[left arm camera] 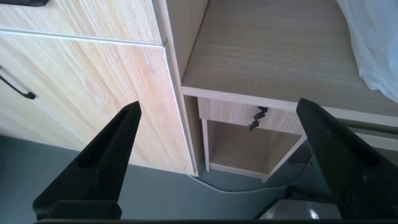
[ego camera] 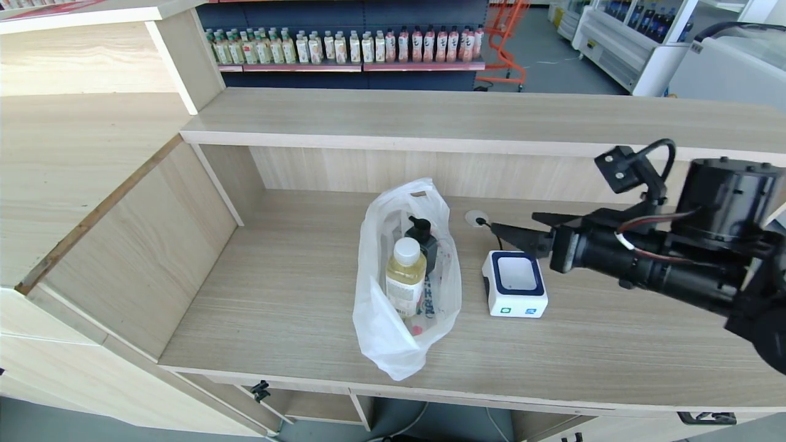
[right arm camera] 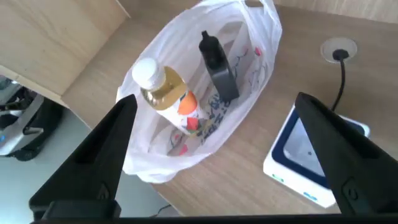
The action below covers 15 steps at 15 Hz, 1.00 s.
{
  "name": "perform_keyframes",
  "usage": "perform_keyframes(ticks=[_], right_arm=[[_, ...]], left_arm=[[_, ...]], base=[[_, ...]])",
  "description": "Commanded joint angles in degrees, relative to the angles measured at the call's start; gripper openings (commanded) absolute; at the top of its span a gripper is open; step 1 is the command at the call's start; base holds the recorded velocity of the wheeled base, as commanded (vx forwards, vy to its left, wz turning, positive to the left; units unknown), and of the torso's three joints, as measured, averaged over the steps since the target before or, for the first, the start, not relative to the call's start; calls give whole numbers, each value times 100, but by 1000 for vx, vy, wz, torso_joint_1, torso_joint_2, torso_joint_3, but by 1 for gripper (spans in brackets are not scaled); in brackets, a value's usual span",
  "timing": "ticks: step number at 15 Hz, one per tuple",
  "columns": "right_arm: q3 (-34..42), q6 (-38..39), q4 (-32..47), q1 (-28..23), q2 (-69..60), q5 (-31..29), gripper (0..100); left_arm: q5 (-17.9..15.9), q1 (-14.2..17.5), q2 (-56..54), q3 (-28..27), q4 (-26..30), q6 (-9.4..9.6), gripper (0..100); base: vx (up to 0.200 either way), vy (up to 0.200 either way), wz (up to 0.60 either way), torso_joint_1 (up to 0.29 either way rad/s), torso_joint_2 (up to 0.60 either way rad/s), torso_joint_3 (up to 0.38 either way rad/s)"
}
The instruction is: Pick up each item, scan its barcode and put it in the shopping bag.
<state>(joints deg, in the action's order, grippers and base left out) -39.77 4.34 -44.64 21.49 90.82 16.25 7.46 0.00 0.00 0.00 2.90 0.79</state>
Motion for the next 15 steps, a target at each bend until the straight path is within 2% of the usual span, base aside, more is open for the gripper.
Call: perform_keyframes(ticks=[1,3,6,7,8,10,15], right_arm=[[3106,-539,1124,-875,-3932,-175,100],[3669,-566,2601,-1437,-5812,-1019,100],[3977,-583,3902,-1973,-7764,-1203,100],[3977,-583,4113,-2369,-8335,-1159,100],[3977,-610,4130,-2369,-8440,-1159,100],[3977,-786,4262,-2167,-9082,-1722,100],[3977,-759,4420,-2158,-9082,-1722,100]], left_arm=[[1,0,9,0,0,0,100],[1,0,9,0,0,0,100],[1,0,9,0,0,0,100],[1,0,0,0,0,0,100],[1,0,0,0,0,0,100],[1,0,0,0,0,0,100],[1,0,9,0,0,0,100]], base=[[0,0,0,0,0,0],[0,0,0,0,0,0],[0,0,0,0,0,0],[0,0,0,0,0,0],[0,0,0,0,0,0],[0,0,0,0,0,0],[0,0,0,0,0,0]])
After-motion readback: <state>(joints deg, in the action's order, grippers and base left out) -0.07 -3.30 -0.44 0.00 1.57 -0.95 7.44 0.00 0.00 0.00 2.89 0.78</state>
